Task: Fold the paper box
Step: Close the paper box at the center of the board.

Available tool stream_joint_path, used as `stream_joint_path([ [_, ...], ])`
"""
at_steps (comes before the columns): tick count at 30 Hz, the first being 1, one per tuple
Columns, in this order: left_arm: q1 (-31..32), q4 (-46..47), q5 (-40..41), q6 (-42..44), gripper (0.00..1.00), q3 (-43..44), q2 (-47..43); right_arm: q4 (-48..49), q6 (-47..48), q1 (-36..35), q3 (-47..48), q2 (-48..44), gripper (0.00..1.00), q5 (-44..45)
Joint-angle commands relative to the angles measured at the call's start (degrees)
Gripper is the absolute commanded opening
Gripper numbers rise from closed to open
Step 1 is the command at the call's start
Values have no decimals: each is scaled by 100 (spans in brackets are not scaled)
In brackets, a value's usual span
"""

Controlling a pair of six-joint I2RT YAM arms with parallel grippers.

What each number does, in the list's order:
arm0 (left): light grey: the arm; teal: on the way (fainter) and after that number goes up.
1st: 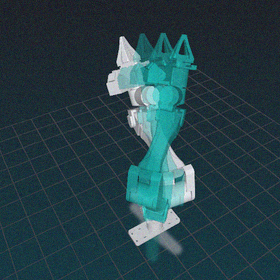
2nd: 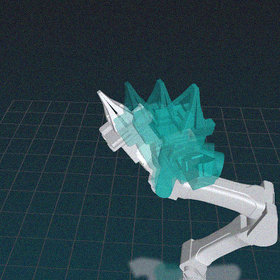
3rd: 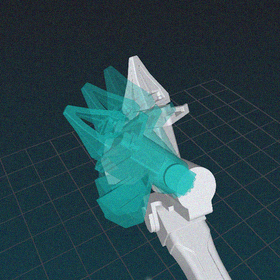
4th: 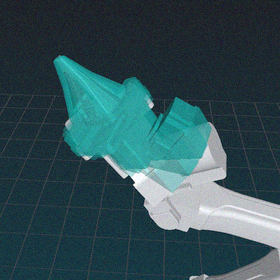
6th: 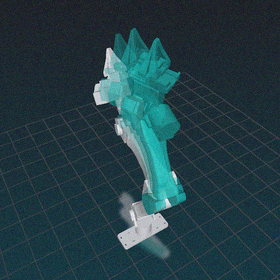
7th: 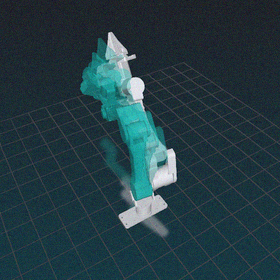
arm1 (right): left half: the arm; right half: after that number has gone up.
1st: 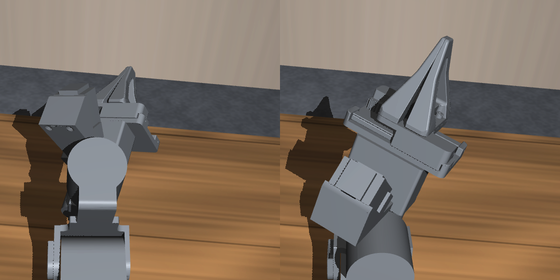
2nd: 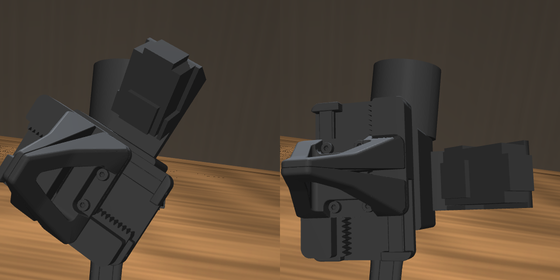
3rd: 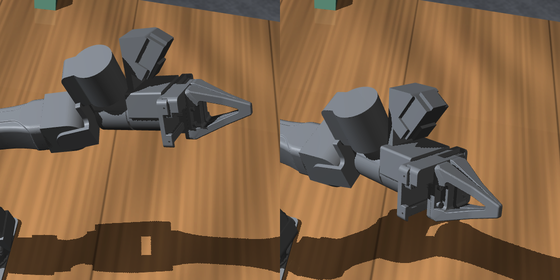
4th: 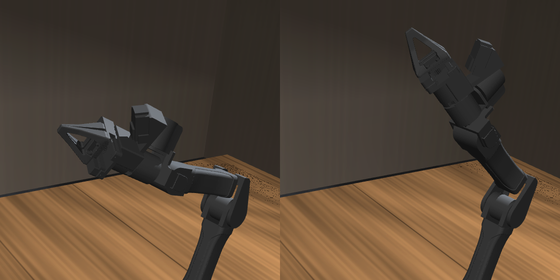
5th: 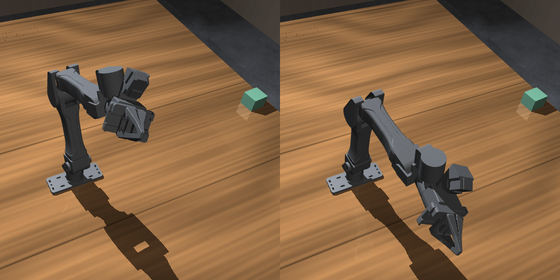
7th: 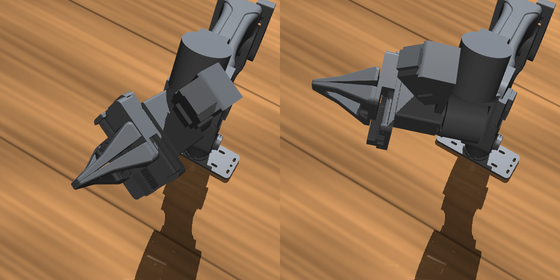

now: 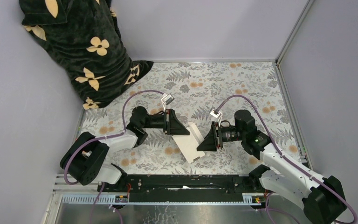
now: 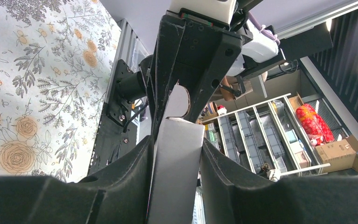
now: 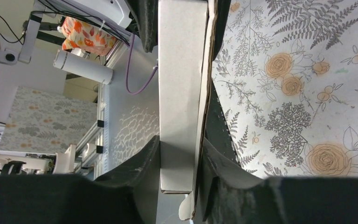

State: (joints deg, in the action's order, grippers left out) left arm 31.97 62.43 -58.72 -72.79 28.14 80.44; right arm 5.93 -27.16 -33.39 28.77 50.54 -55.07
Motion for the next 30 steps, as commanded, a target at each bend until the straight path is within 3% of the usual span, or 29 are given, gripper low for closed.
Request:
stream_joint_path([
  [1, -99, 384, 28, -25, 46, 5, 16, 287, 51, -62, 251, 82, 29, -85],
  [3, -124, 347, 6, 11, 48, -4, -6, 299, 45, -62, 266, 104, 27, -125],
  [7, -166, 109, -59, 172, 60, 44, -70, 285, 16, -59, 315, 89, 25, -170],
  [11, -193, -888, -146, 932, 67, 312, -237, 8, 67, -60, 527, 79, 24, -196],
  [14, -201, -2106, -86, 1703, 70, 627, -379, -475, 246, -55, 826, 78, 22, -192],
  [19, -247, -2943, 101, 2093, 72, 810, -673, -1524, 550, -55, 1330, 23, 21, -64],
  [22, -335, -4025, 395, 2643, 73, 993, -988, -2208, 789, -56, 1587, -58, 21, 68],
  [30, -531, -5234, 621, 3253, 77, 1316, -1522, -3656, 1484, -62, 2133, -143, 20, 348],
])
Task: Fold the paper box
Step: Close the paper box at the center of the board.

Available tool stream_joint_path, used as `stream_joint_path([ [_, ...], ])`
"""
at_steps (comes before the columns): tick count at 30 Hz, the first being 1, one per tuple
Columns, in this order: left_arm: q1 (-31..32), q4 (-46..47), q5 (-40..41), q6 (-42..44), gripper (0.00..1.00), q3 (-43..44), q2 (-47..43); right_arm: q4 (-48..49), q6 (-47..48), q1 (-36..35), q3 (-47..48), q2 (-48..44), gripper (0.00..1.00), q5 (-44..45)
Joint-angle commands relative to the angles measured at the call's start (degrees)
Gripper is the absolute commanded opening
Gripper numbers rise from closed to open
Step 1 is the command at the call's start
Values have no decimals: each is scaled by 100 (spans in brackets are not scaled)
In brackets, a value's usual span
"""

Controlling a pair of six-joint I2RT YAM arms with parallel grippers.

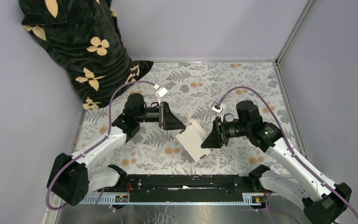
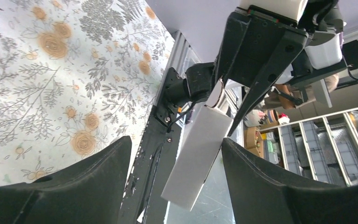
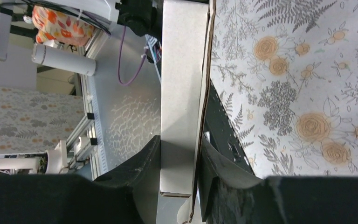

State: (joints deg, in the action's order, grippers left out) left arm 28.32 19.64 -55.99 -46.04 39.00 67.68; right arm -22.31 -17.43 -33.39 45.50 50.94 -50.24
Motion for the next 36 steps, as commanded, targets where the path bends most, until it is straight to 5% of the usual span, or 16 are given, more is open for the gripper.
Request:
stream_joint_path([
  [1, -181, -1075, 293, 649, 77, 257, -305, -1018, 594, -55, 509, -193, 20, -68],
  [8, -137, -1295, -380, 652, 81, 132, -842, -2077, 904, -59, 897, -323, 20, -151],
  [21, 1563, -4458, -301, 2195, 81, 1012, -1570, -3371, 920, -825, 1821, 190, 19, -288],
  [36, 2567, -4547, -409, 2350, 81, 1316, -1332, -3383, 968, -1922, 1794, 408, 17, -1030],
])
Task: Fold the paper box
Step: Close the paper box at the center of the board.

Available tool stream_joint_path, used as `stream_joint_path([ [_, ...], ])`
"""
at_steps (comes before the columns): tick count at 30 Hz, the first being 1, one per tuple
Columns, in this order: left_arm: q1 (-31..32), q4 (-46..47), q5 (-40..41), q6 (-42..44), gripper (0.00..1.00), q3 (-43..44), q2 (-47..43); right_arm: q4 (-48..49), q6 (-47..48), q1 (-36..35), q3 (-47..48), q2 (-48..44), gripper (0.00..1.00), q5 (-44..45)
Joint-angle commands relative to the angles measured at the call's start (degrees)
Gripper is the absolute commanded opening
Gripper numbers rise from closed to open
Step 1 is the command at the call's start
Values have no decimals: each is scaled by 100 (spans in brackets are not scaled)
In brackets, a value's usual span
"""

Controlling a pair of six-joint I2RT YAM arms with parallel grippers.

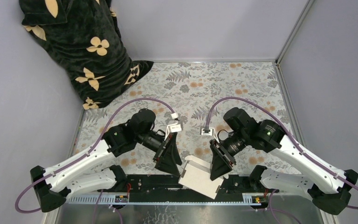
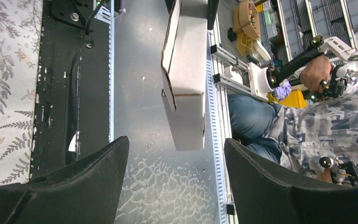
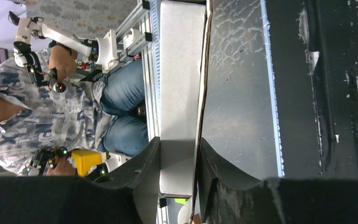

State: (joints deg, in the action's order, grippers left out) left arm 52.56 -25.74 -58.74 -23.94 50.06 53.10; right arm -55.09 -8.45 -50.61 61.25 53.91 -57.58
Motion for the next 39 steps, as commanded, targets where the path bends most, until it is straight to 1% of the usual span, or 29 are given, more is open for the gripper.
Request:
stream_joint_path([
  [1, 175, 50, -176, 122, 81, 235, 161, -116, 76, -245, 220, 134, 17, -282],
  [7, 303, 469, -429, -56, 82, 374, 296, -98, 132, -393, 271, 291, 17, -248],
  [15, 446, 504, -550, -1, 82, 645, 668, -99, 172, -631, 380, 593, 17, -258],
  [21, 501, 509, -538, 47, 81, 682, 900, -158, 253, -669, 537, 755, 17, -134],
  [27, 510, 558, -500, 55, 75, 600, 1015, -138, 315, -669, 616, 850, 16, -11],
  [30, 512, 579, -490, 57, 66, 575, 1056, -138, 349, -669, 668, 896, 16, 8],
  [35, 510, 680, -489, 49, 57, 532, 1162, -164, 385, -669, 790, 952, 15, 35],
  [39, 510, 833, -517, -32, 56, 494, 1222, -174, 466, -669, 848, 964, 15, 208],
])
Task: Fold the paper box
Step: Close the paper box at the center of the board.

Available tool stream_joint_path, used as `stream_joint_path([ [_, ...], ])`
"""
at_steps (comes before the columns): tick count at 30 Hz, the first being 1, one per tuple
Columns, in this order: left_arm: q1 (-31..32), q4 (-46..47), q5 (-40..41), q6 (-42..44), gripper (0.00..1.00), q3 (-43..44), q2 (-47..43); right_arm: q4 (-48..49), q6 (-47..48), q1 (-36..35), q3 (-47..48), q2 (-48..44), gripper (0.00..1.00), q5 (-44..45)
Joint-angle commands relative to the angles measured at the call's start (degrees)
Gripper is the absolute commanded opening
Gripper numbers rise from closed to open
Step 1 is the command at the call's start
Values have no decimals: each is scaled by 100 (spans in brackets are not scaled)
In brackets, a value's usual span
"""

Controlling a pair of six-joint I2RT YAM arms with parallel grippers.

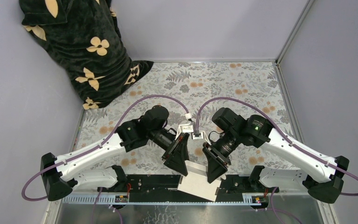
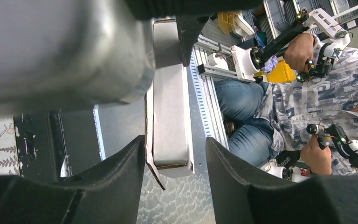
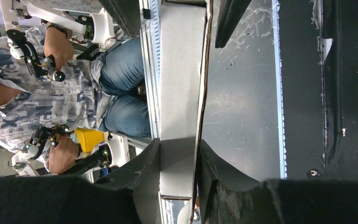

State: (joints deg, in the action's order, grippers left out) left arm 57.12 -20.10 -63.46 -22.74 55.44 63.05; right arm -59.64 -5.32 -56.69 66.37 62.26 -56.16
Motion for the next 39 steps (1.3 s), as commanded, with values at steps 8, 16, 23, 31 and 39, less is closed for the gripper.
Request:
stream_joint_path([
  [8, -37, 447, 13, -210, 55, -91, 387, 716, 94, -53, 361, 67, 15, 483],
  [16, -333, 1082, -198, -636, 62, -338, 284, 965, -32, -44, 435, -3, 14, 637],
  [23, -324, 1022, -162, -531, 56, -360, 396, 880, 88, -44, 497, 185, 14, 534],
  [31, -299, 1043, -227, -525, 45, -383, 362, 695, 244, 18, 626, 275, 14, 539],
  [39, -219, 1051, -212, -545, 61, -461, 277, 462, 492, 306, 779, 390, 13, 412],
])
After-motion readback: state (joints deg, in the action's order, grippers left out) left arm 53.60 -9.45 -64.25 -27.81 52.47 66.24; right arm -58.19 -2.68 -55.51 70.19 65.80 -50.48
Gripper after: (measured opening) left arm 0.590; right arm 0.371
